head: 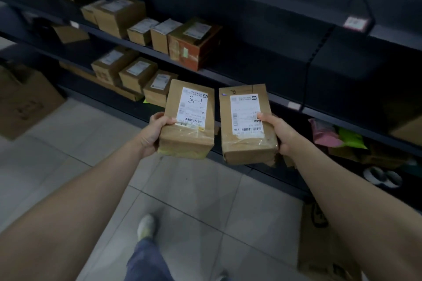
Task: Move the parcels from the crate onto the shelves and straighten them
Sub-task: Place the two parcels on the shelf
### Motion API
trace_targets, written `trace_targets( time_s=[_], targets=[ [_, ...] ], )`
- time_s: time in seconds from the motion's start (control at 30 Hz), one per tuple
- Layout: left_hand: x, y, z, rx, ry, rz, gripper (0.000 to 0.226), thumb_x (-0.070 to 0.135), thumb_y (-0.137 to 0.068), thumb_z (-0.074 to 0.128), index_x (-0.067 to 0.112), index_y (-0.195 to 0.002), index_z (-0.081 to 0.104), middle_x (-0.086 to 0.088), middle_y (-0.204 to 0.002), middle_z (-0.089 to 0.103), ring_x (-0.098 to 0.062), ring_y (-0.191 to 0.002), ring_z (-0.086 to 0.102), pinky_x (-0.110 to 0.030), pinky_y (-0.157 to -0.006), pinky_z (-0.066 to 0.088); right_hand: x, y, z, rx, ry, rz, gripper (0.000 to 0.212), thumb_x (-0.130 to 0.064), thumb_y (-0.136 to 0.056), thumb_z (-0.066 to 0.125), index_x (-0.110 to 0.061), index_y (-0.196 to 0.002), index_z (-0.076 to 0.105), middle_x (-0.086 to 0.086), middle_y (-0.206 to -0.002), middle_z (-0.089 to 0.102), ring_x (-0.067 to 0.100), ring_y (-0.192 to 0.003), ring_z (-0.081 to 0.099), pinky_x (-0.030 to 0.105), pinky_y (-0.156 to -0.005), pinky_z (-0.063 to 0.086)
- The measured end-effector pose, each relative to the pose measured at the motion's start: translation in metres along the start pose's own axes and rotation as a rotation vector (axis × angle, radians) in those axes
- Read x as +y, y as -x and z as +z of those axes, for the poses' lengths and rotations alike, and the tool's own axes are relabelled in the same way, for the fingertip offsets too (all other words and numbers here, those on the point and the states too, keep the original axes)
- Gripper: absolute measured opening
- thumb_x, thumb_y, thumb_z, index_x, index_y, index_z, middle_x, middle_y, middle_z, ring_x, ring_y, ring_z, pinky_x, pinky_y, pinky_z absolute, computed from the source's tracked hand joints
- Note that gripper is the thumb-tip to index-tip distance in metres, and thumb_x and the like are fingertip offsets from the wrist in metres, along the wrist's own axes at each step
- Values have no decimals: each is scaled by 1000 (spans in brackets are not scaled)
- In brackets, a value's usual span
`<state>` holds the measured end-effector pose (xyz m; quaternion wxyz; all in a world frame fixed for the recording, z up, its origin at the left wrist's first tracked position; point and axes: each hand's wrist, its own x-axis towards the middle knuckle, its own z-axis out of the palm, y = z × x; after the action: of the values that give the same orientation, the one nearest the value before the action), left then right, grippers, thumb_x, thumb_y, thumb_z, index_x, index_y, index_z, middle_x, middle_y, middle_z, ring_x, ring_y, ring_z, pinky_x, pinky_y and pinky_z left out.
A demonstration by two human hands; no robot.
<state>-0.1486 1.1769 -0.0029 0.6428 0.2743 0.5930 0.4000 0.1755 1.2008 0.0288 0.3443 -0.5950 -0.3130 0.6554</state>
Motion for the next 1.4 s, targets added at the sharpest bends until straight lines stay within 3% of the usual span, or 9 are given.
trace_targets(
  time_s=[0.1, 0.37, 0.5, 0.67, 0.9, 1.03, 1.13, 1.23, 1.4],
  targets=[
    [7, -45, -30, 11, -65, -57, 63, 31, -80, 66, 27, -133, 32, -9, -117, 55, -26, -98, 57, -45, -84, 52, -3, -38, 23, 17, 62, 65, 40, -37, -86, 67, -19, -122, 61, 7, -105, 74, 28, -98, 70, 44, -87, 55],
    [51, -162, -86, -70, -238, -205, 60, 27, -84, 65, 19, -133, 32, -9, -102, 59, -24, -86, 61, -33, -63, 51, 21, -126, 90, 85, -47, 118, 33, -32, -90, 63, -20, -121, 60, 8, -108, 73, 28, -100, 69, 46, -90, 54],
    [65, -210, -80, -148, -258, -240, 77, 29, -71, 74, 18, -134, 33, -8, -106, 55, -25, -93, 59, -36, -70, 51, 29, -159, 95, 134, -138, 177, 37, -30, -88, 66, -21, -123, 60, 10, -109, 73, 30, -102, 69, 50, -95, 51],
    [58, -283, -71, -195, -267, -281, 78, 30, -73, 75, 19, -137, 31, -12, -118, 54, -31, -105, 59, -45, -89, 51, 29, -221, 85, 179, -150, 211, 56, -36, -78, 76, -23, -128, 57, 9, -113, 71, 32, -103, 68, 53, -95, 50],
    [49, -373, -64, -228, -313, -280, 78, 34, -68, 78, 23, -130, 32, -15, -116, 58, -34, -100, 63, -44, -80, 54, 42, -308, 76, 213, -173, 257, 46, -34, -80, 74, -18, -122, 62, 14, -111, 71, 35, -103, 68, 56, -96, 48],
    [27, -440, -72, -271, -344, -291, 106, 50, -52, 87, 28, -140, 33, -10, -125, 60, -31, -102, 66, -48, -83, 56, 49, -348, 77, 270, -203, 195, 40, -29, -85, 70, -17, -121, 60, 13, -105, 72, 31, -91, 71, 42, -75, 58],
    [16, -476, -73, -279, -357, -258, 107, 55, -48, 86, 33, -139, 35, -8, -126, 58, -31, -105, 64, -51, -86, 54, 59, -376, 78, 337, -212, 144, 37, -29, -85, 70, -16, -118, 60, 12, -101, 72, 28, -82, 70, 32, -60, 55],
    [18, -488, -70, -308, -374, -226, 95, 50, -57, 82, 26, -138, 38, -9, -123, 61, -29, -104, 64, -47, -84, 55, 74, -403, 78, 364, -246, 124, 64, -36, -72, 80, -14, -127, 55, 15, -108, 72, 34, -92, 71, 39, -69, 57],
    [14, -514, -63, -291, -390, -201, 56, 33, -84, 67, 21, -131, 40, -9, -117, 60, -27, -104, 61, -42, -85, 52, 86, -434, 84, 331, -344, 80, 32, -22, -89, 64, -9, -118, 61, 19, -113, 68, 34, -97, 68, 39, -74, 56]
  ],
)
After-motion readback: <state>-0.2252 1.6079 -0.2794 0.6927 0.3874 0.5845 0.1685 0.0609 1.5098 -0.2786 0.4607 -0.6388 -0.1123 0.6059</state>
